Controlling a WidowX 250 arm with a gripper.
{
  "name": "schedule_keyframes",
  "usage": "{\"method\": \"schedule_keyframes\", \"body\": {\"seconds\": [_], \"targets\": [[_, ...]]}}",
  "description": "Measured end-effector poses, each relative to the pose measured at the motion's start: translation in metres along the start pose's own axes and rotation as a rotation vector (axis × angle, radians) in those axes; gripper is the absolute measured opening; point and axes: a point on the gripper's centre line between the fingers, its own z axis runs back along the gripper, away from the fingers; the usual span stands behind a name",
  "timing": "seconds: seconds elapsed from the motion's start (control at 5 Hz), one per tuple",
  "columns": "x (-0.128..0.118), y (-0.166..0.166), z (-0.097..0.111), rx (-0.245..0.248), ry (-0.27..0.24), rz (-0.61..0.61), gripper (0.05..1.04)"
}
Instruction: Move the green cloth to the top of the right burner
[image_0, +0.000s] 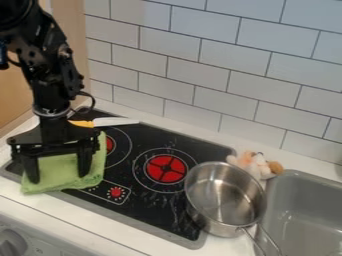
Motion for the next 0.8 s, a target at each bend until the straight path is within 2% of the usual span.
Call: {"method": "schedule_keyframes", "body": {"seconds": [0.2, 0.4, 0.6, 0.8], "targets": [[0.006, -0.013, -0.003, 0.008, -0.013, -0.035, 0.999], [0.007, -0.021, -0.005, -0.016, -0.028, -0.036, 0.999], [0.003, -0.032, -0.007, -0.020, -0.033, -0.081, 0.999], [0.002, -0.053, -0.006, -0.032, -0.045, -0.117, 0.999]]}}
